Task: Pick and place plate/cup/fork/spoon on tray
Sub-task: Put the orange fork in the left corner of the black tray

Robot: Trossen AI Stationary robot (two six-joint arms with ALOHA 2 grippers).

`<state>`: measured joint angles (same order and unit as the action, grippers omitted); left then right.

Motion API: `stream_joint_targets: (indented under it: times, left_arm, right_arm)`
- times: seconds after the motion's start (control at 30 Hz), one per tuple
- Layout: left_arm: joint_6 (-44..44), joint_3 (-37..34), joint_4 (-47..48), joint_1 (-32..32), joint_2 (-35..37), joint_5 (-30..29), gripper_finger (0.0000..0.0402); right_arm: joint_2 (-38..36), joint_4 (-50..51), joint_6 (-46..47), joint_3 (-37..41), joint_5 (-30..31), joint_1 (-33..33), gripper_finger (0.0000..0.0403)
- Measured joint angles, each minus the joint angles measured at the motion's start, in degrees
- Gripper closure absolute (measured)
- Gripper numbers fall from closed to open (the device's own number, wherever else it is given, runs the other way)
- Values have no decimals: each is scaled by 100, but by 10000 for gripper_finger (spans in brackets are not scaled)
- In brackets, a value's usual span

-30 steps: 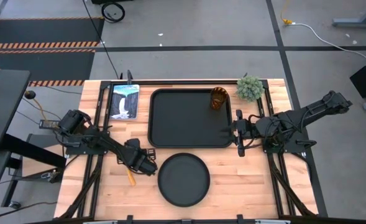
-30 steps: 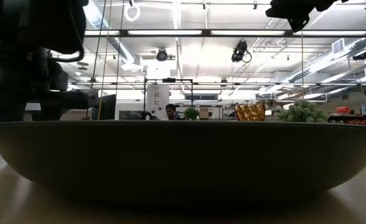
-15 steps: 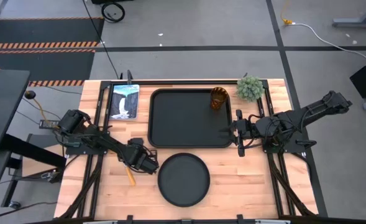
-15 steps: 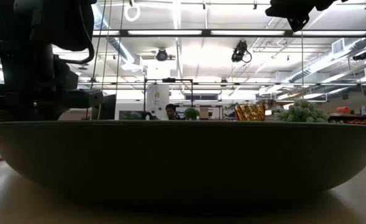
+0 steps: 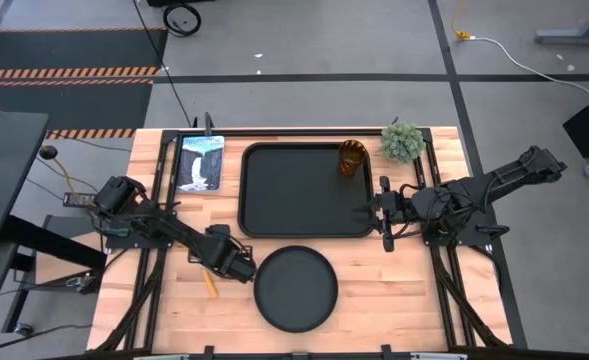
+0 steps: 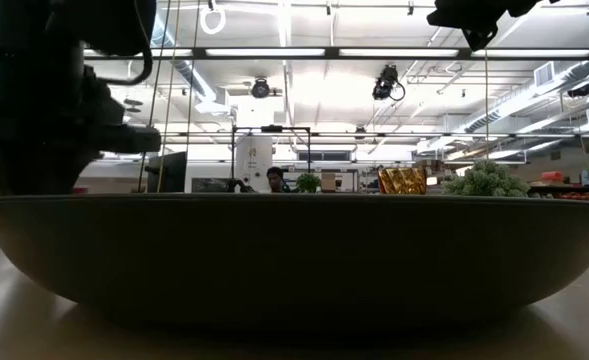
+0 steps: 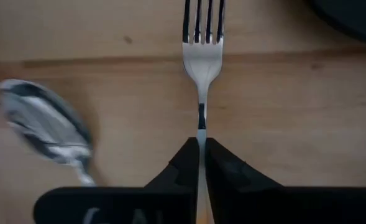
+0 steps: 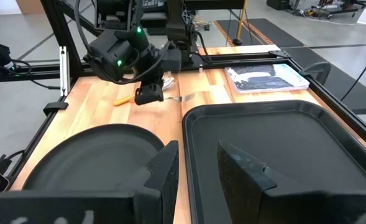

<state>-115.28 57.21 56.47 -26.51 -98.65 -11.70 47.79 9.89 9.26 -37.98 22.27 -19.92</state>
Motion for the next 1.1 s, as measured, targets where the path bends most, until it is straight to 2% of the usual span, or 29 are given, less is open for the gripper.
stream_joint_targets:
  times: [0.17, 0.3, 0.43, 0.6, 0.8, 0.97, 1.1]
  left_arm:
    - [-133, 503, 954, 100, 7, -206, 378]
    - [48, 858, 1259, 401, 13, -938, 377]
    - [661, 1038, 1178, 997, 16, -1519, 375]
    - [1999, 1042, 366, 1956, 16, -1775, 375]
    - [3517, 855, -1285, 2864, 13, -1817, 375]
    - [3850, 642, -2142, 3264, -282, -1595, 375]
    - [4024, 642, -2505, 3411, -686, -1066, 375]
  right_arm:
    - [0, -70, 2, 0, 1, 0, 287]
    - [0, -197, -24, -2, 1, 0, 287]
    - [0, -287, -31, -2, 3, 0, 287]
    - [0, -299, -34, -2, 2, 0, 287]
    - [0, -325, -37, -2, -132, 0, 287]
    - [-2, -393, -26, -2, -139, 0, 287]
    - [-2, -389, -23, -5, -149, 0, 287]
